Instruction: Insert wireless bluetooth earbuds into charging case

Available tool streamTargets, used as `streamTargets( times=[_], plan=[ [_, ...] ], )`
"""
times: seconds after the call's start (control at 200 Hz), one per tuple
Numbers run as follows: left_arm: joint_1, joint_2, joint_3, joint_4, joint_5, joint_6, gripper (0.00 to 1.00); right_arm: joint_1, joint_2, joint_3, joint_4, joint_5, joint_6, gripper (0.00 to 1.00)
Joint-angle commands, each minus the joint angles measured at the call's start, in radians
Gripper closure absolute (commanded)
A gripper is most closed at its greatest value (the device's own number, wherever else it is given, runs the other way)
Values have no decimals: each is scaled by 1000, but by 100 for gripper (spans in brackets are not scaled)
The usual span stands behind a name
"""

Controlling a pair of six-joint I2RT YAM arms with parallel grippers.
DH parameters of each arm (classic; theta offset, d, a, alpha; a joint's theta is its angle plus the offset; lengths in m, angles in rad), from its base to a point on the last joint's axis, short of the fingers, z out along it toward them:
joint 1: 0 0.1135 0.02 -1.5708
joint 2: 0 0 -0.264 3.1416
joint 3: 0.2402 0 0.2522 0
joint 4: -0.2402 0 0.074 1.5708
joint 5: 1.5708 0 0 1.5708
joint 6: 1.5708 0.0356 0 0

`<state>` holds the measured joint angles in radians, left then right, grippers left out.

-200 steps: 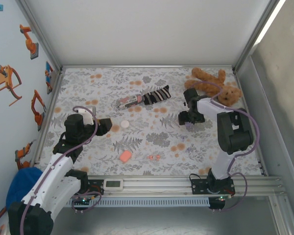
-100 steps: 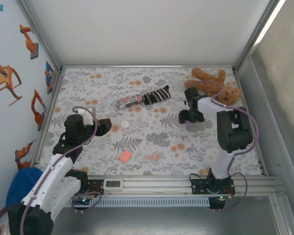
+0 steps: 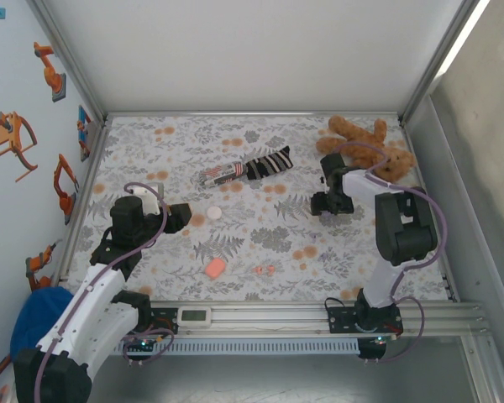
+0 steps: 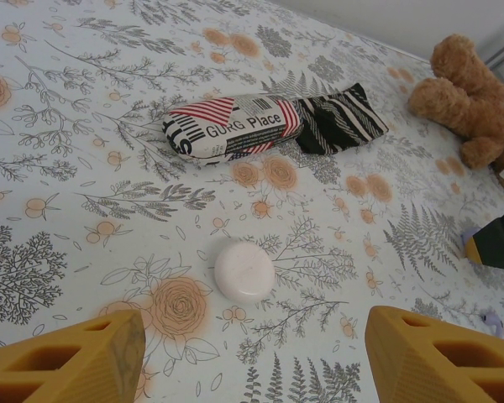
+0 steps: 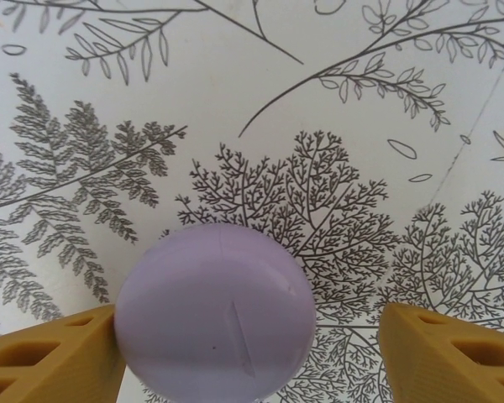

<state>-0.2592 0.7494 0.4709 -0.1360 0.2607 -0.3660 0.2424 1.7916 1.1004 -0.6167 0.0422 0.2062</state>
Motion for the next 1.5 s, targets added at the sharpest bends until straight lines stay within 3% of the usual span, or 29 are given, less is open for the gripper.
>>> streamTargets(
  times=[0.0,0.636,1.002,1.492],
  plan=[
    [3,-4,15,-4,0,6,31,-5,-46,-2,-7,-33,-10,24],
    [2,-3,18,-13,-9,10,30,-12,26,53,-6,-44,-31,26],
    [4,8,24,-11,-8,10,30,-15,68,61,-9,-69,-56,40],
    [3,19,54,-1,47,-23,30,-5,-114,10,21,-108,-152,49]
  ],
)
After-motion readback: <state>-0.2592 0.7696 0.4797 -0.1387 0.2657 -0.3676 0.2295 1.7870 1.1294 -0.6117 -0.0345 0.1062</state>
